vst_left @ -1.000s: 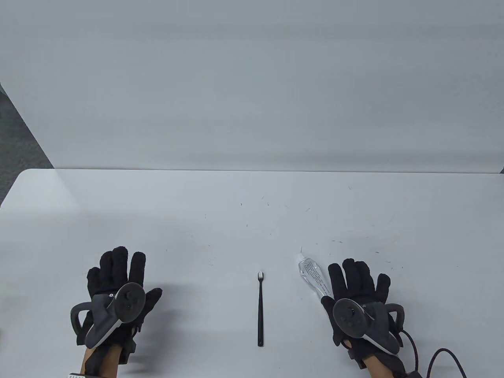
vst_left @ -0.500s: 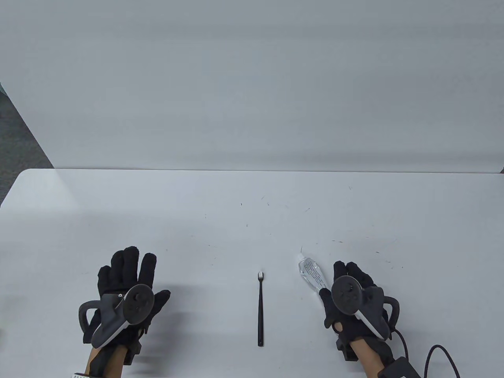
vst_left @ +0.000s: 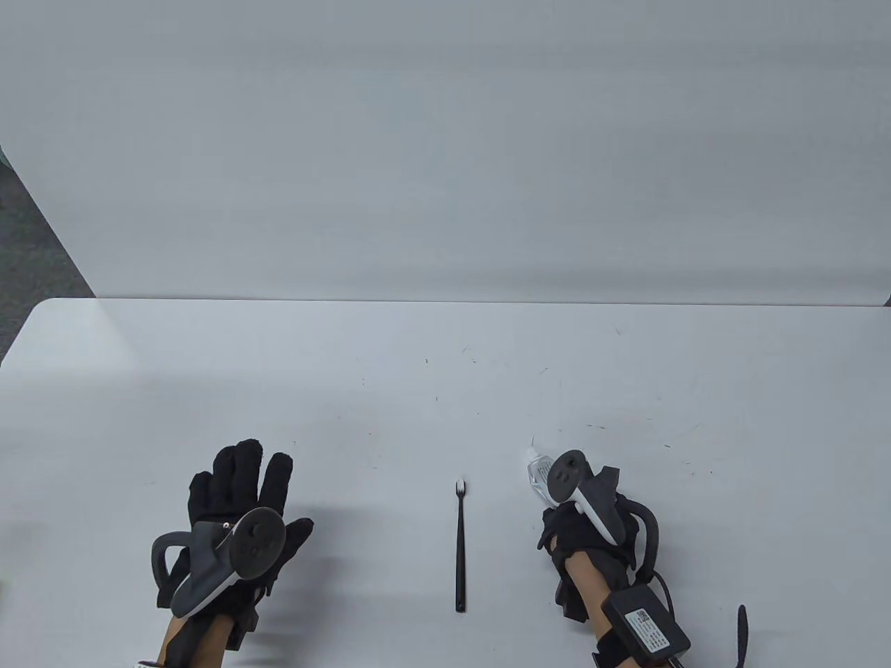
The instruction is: Squeeze toothpaste onto toothbrush
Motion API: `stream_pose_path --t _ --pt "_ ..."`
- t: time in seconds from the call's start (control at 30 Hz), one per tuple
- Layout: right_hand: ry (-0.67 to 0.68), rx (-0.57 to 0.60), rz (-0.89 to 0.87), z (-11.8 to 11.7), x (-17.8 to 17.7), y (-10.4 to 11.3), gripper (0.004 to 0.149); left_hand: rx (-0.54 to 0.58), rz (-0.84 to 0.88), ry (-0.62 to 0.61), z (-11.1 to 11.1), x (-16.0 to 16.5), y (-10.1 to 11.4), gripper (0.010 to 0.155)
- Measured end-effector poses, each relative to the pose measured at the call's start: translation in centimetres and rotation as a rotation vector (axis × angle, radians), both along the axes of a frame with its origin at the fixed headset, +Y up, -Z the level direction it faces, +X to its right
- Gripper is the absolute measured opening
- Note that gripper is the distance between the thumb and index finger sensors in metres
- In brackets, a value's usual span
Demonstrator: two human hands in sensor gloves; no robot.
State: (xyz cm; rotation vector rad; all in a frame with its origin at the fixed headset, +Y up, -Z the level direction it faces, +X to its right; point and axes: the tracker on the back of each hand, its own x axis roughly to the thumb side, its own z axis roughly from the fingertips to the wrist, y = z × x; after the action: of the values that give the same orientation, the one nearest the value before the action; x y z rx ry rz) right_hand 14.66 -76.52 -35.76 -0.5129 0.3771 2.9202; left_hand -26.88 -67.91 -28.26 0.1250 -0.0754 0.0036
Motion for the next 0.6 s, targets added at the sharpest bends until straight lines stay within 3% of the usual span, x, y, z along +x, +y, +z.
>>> stream_pose_path --t 0.23,0.5,0.6 --pt "0.036 0.162 0.058 0.5 -0.1 0.9 0.058 -0.009 -0.003 -0.018 0.1 0.6 -0.1 0.088" --pt "0.170 0.502 -0.189 3.4 0.3 6.4 0.064 -0.009 -0.002 -0.053 0.3 1.6 -0.2 0.088" --pt "0.317 0.579 -0.290 5.5 -0.1 8.0 0.067 -0.007 0.024 -0.097 0.4 2.1 -0.4 0.087"
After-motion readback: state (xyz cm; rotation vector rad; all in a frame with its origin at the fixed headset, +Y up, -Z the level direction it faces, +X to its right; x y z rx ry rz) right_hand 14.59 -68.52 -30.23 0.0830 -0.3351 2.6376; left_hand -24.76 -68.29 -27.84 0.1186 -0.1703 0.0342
